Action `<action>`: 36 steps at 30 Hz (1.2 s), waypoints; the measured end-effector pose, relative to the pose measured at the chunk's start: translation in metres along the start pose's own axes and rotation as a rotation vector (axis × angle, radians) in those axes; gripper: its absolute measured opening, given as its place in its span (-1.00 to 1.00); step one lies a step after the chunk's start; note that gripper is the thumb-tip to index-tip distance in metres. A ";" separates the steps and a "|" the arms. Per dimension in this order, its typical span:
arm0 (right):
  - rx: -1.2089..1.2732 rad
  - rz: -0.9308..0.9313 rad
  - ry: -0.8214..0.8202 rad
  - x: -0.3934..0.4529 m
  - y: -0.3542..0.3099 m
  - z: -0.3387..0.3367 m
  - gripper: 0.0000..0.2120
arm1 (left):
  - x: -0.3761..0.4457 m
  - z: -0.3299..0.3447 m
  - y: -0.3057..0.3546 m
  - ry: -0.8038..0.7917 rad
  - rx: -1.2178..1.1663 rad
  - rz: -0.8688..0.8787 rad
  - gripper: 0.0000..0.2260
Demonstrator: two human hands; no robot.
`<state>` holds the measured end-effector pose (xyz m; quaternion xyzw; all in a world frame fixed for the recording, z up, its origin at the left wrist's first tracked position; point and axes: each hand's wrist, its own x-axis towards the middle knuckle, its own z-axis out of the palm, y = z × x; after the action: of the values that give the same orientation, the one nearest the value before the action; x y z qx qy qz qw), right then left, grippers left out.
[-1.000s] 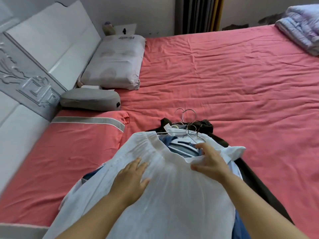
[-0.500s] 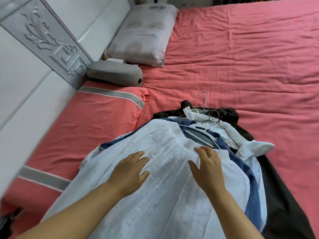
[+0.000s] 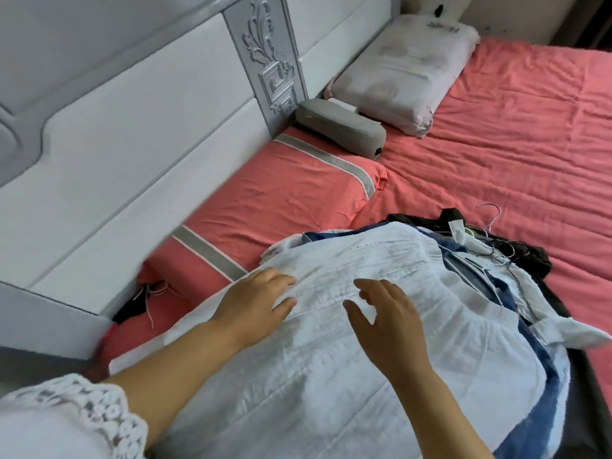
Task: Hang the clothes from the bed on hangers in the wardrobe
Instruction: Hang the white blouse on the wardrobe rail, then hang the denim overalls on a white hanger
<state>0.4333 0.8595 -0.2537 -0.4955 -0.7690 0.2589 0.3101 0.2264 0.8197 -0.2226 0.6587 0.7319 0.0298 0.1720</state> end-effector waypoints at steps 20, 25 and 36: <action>0.133 -0.706 -0.628 -0.126 -0.460 0.258 -0.55 | -0.458 -0.098 -0.334 0.485 -0.135 -0.860 -0.68; 0.215 -0.914 -0.793 -0.195 -0.555 0.307 -0.61 | -0.574 -0.102 -0.375 0.651 -0.163 -1.109 -0.67; 0.476 -1.401 -1.136 -0.314 -0.740 0.377 -0.70 | -0.753 -0.120 -0.374 0.862 -0.037 -1.614 -0.62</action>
<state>-0.1883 0.2580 -0.0548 0.3589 -0.8556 0.3671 0.0664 -0.1102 0.0594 -0.0513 -0.1239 0.9704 0.1555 -0.1370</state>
